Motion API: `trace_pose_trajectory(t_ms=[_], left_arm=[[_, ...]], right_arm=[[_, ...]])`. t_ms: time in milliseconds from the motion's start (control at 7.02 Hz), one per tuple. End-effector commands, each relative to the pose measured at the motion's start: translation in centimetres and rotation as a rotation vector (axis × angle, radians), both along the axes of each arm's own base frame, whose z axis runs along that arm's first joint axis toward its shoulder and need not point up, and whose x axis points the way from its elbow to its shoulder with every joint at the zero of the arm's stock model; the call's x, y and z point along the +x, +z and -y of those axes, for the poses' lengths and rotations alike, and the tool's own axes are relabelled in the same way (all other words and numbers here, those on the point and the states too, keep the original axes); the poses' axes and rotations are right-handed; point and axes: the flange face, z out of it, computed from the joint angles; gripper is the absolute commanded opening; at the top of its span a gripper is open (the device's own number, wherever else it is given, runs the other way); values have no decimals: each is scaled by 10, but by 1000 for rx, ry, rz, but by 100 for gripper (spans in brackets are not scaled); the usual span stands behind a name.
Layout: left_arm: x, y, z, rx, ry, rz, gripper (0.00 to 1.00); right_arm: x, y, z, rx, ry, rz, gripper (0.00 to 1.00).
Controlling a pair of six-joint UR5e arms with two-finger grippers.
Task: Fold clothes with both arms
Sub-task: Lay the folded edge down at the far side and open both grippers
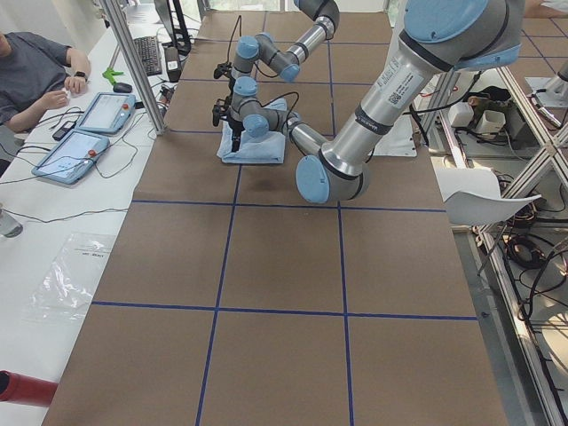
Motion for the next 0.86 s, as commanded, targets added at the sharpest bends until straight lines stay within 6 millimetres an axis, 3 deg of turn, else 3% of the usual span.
trace_pose_trajectory(t_ms=[0,143,428,713], left_arm=[[20,13,-4,-13,18,31,100],[20,15,-3,3,28,45,100],[33,13,23,1,-13,95,100],[10,17,66,-3,-83,135,100]], right_arm=[[4,9,2,8,-17,-13,100],[4,9,2,8,-17,-13,100],[4,11,2,8,-18,-14,100],[4,14,2,9,-19,-18,100]])
